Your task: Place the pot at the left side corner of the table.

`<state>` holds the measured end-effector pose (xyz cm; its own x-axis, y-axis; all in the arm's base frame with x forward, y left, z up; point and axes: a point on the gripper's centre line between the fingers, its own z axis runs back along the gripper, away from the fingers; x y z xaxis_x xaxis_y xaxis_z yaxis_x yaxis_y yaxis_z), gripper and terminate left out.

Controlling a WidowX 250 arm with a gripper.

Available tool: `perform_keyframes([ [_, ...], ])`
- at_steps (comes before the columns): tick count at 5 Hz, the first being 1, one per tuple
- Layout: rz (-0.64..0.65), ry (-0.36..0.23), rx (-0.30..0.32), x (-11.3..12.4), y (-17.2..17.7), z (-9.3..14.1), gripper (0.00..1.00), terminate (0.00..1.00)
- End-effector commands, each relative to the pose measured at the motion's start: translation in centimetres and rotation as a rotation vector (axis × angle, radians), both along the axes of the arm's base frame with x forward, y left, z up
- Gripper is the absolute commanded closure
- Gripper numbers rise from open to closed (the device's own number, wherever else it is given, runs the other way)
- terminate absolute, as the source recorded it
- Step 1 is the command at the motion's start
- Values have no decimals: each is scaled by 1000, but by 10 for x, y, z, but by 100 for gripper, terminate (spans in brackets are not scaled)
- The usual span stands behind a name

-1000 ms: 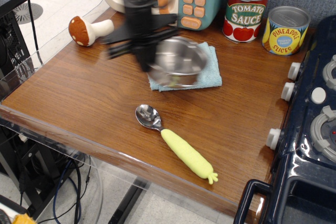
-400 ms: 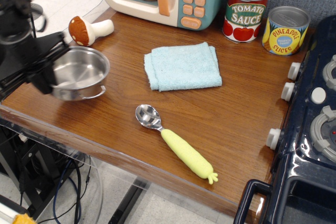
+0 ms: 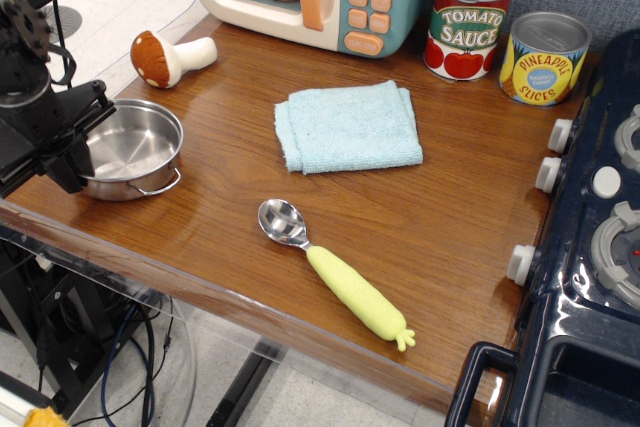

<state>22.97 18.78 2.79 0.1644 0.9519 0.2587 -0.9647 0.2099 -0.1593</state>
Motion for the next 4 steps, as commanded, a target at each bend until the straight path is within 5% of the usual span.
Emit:
perform_keyframes([
  [1, -23, 49, 54, 6, -12, -3, 0, 0],
  [4, -32, 44, 105, 3, -19, 22, 0, 0],
])
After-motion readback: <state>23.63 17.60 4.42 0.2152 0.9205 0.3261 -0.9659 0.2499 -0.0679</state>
